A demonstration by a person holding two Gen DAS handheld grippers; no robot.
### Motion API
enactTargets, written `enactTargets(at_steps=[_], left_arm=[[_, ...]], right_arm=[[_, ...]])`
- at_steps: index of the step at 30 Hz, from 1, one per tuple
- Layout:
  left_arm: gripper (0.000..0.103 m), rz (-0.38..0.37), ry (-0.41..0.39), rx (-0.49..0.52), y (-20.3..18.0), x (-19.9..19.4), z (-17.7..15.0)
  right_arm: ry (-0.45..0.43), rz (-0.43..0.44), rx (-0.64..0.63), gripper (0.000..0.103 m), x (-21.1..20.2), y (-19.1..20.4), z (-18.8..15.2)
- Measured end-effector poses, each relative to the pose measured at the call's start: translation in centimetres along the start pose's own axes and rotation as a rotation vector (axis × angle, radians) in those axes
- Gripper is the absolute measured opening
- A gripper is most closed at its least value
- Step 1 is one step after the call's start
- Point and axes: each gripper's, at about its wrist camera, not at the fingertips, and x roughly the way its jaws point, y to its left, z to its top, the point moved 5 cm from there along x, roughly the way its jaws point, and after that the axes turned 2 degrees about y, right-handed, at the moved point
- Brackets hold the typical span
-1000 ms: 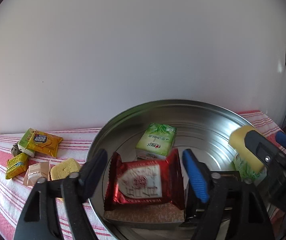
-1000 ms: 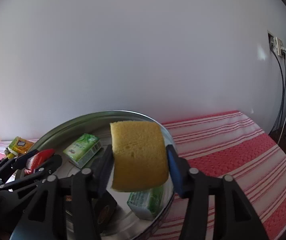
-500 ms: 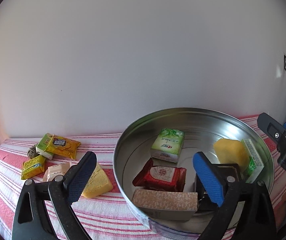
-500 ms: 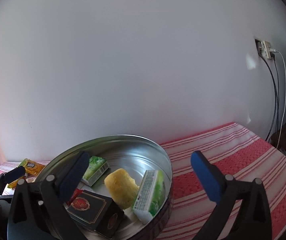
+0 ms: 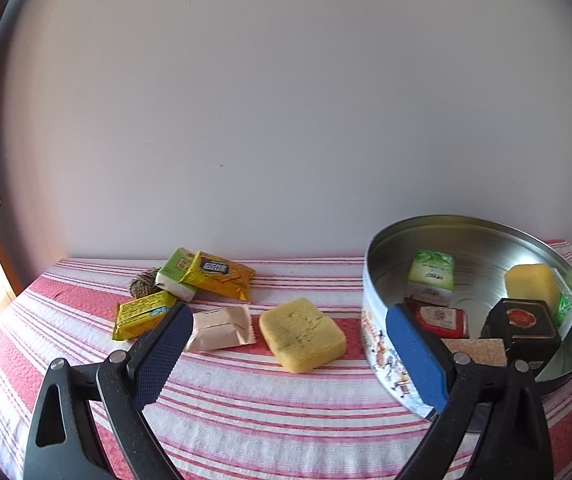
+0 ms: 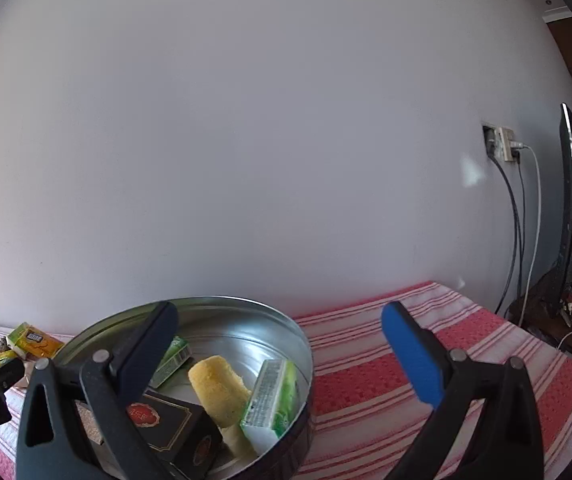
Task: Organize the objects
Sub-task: 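Withdraw both tools from the tin toward the remaining items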
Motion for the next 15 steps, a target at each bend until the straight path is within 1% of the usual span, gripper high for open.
enactTargets(at_steps=[4, 8, 11, 13, 15], left_arm=[[0.099, -0.005, 0.002, -0.012, 1.7, -0.2, -0.4], [0.099, -0.006, 0.015, -0.028, 3.5, -0.2, -0.7], [0.099, -0.026, 0.046, -0.039, 4.6, 0.2, -1.1], [0.099, -0.039, 0.064, -0.027, 5.3, 0.5, -1.2], [0.099, -0.033, 0.071, -0.010, 6.2, 0.8, -1.3]], right_arm=[[0.005, -0.050, 0.052, 0.103, -1.0, -0.5, -0.3], [0.013, -0.080, 0.042, 0.103, -2.7, 0.3, -0.9], [0.017, -0.063, 0.050, 0.103, -4.1, 1.3, -1.4], [0.025, -0.046, 0.036, 0.103, -4.8, 2.4, -1.8], [0.046, -0.021, 0.011, 0.103, -5.3, 4.0, -2.3]])
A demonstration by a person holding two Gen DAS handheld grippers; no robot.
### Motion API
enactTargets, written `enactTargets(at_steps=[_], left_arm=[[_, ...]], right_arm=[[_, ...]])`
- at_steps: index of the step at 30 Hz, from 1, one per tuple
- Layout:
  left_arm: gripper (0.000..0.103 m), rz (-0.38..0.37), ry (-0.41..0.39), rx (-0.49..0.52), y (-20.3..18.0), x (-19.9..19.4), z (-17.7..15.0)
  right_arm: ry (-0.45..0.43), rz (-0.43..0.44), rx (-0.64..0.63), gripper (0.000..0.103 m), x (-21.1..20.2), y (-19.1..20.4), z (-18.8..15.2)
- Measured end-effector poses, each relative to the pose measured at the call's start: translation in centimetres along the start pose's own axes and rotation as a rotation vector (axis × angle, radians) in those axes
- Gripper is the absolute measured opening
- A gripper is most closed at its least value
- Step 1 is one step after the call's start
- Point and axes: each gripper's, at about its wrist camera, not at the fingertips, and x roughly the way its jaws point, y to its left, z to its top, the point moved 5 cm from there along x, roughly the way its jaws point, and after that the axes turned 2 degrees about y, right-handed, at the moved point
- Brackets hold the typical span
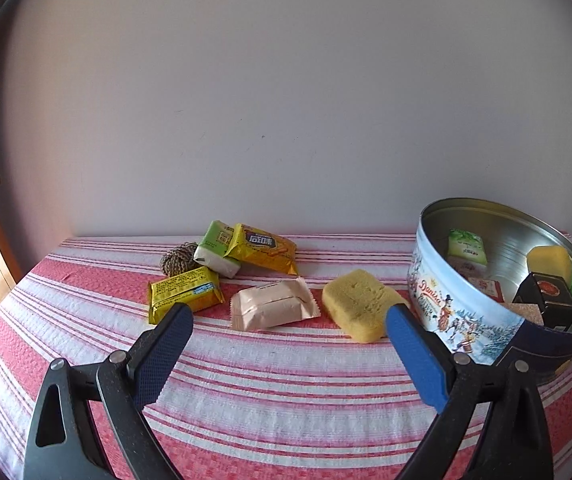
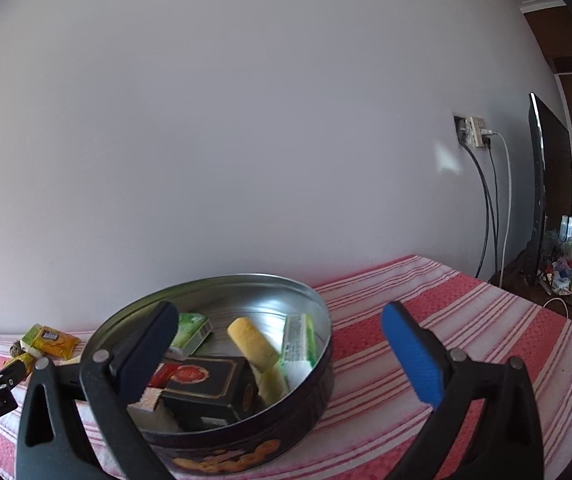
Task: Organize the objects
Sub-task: 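Withdraw both tools from the tin toward the remaining items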
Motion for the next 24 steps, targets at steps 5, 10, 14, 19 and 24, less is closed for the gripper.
enactTargets(at_steps=[5, 10, 14, 19, 24], left_arm=[[0.099, 0.038, 0.012, 0.023, 3.2, 0.8, 0.1], [0.099, 0.093, 0.048, -0.011, 7.6, 2.8, 0.3], [0.099, 0.130, 0.090, -0.050, 10.8, 4.1, 0.3], [0.099, 0.170, 0.156, -0.136, 14.1, 5.6, -0.1], [0.099, 0.175, 0.199, -0.216, 15.9, 6.4, -0.7]], right_arm=[[0.059, 0.088, -0.040, 0.102, -0.9, 4.8, -1.6], [0.118, 0.188, -0.093, 0.097, -1.0, 10.4, -3.1], [0.173, 0.273, -0.142, 0.095, -0.4, 15.0, -4.2], [0.278, 0.369, -0.206, 0.080, 1.7, 20.2, -5.7], [0.410, 0.429, -0.271, 0.071, 5.4, 24.1, -7.0]])
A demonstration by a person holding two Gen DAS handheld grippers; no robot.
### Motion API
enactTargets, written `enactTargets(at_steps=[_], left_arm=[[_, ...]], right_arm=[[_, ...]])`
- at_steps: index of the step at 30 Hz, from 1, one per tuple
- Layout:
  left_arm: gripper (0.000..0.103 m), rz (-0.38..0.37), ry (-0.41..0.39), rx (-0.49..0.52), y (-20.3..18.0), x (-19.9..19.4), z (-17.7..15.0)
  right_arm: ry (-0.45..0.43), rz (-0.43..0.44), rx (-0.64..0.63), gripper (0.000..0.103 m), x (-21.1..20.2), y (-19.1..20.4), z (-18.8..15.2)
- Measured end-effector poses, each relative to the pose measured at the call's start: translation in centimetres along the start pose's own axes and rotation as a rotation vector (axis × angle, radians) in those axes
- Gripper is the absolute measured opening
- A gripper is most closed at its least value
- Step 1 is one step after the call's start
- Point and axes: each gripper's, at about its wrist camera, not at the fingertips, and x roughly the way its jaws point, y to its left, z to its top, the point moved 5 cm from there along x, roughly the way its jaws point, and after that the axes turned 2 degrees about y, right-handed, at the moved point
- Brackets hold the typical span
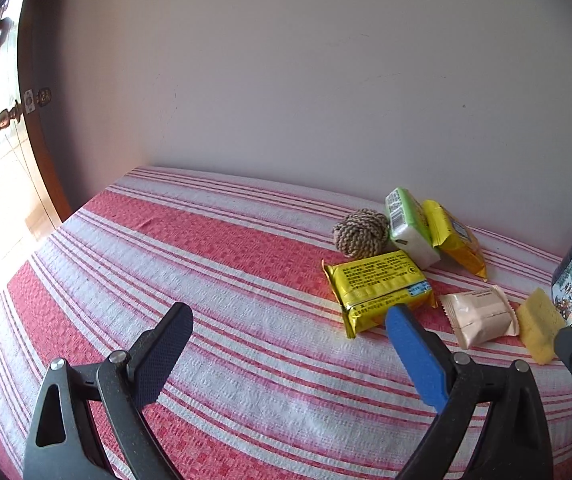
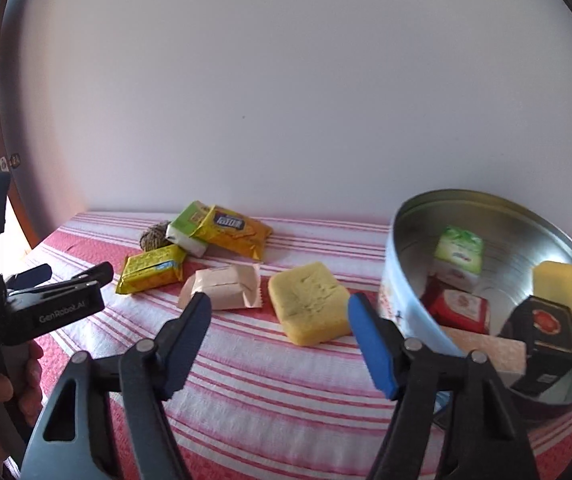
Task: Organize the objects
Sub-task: 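Withdraw both tools from the tin toward the remaining items, then grasp the yellow sponge with the right tool while the left tool grasps the yellow packet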
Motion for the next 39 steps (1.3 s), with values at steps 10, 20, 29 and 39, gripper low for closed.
enactTargets(at_steps=[10, 20, 29, 39], left_arm=[[0.099, 0.033, 0.005, 0.019, 0.4, 0.3, -0.1], [0.099, 0.031, 0.013, 0.004, 0.7, 0.0, 0.0], [0.099, 0.030, 0.003, 0.031, -0.1, -0.6, 0.1], [0.099, 0.021, 0.020, 0.032, 0.0, -0.3, 0.2]], right_arm=[[0.190, -0.022, -0.075, 0.068, 6.4, 0.0, 0.7], [0.211, -0.039, -0.195, 0.062, 6.0, -2.3, -0.1], [0.214, 0.165, 0.084, 0.069, 3.8, -8.6, -0.2], [0.217, 0.073, 0.269, 0.074, 6.4, -8.8, -0.8]])
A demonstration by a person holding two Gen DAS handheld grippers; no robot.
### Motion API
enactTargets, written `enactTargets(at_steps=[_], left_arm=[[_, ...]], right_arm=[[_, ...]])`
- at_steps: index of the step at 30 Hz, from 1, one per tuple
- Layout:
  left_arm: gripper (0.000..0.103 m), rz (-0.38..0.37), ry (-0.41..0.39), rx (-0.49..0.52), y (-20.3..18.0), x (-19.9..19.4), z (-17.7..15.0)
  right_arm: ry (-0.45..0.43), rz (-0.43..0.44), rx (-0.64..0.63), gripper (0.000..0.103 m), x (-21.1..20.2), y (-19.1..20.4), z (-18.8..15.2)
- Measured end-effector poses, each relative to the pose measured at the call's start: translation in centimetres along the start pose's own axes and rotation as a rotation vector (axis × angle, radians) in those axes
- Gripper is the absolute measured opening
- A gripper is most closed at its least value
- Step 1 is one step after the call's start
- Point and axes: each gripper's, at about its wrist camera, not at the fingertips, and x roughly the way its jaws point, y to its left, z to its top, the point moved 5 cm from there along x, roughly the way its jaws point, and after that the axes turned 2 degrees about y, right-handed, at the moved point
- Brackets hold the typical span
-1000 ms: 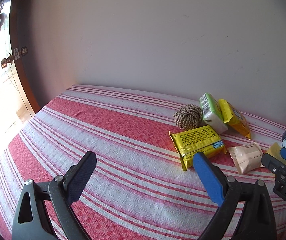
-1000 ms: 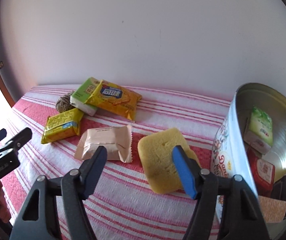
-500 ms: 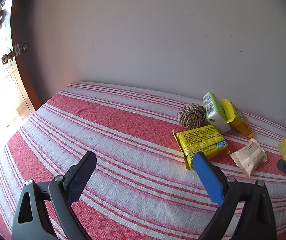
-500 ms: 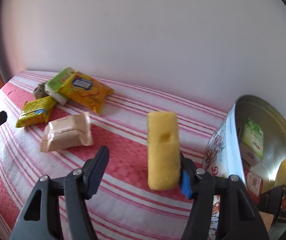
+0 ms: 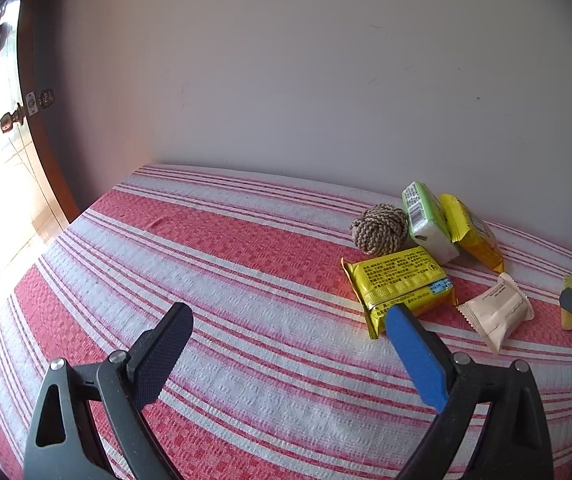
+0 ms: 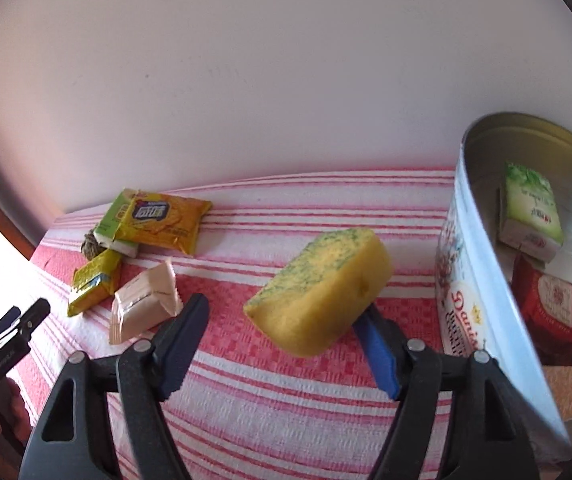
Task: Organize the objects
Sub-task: 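Grasp the yellow sponge with the right tool while the left tool grasps the yellow packet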
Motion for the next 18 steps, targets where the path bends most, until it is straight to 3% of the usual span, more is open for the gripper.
enactTargets(at_steps=[2, 3, 5, 7, 12, 16, 18], left_arm=[[0.099, -0.009, 0.000, 0.014, -0.2, 0.0, 0.0], [0.099, -0.019, 0.001, 0.020, -0.3, 0.0, 0.0], [0.099, -0.036, 0.001, 0.027, -0.2, 0.2, 0.0], [0.099, -0.062, 0.003, 0.015, -0.2, 0.2, -0.1], [0.099, -0.176, 0.005, -0.012, -1.8, 0.9, 0.6], [0.099, -0.136, 0.034, 0.033, -5.1, 2.7, 2.1], [0.099, -0.085, 0.104, 0.043, -6.2, 4.6, 2.5]], right_arm=[[-0.031, 0.012, 0.054, 0.075, 0.3, -0.2, 0.3], [-0.032, -0.002, 0.059, 0.064, 0.4, -0.1, 0.4], [0.000, 0.038, 0.042, 0.023, 1.0, 0.5, 0.3], [-0.004, 0.049, 0.013, 0.021, 0.4, 1.1, -0.2], [-0.184, 0.093, -0.163, 0.022, -5.3, 4.4, -2.2], [-0.290, 0.030, -0.252, 0.022, -7.4, 6.1, -3.3], [-0.322, 0.026, -0.265, 0.022, -7.8, 6.2, -2.6]])
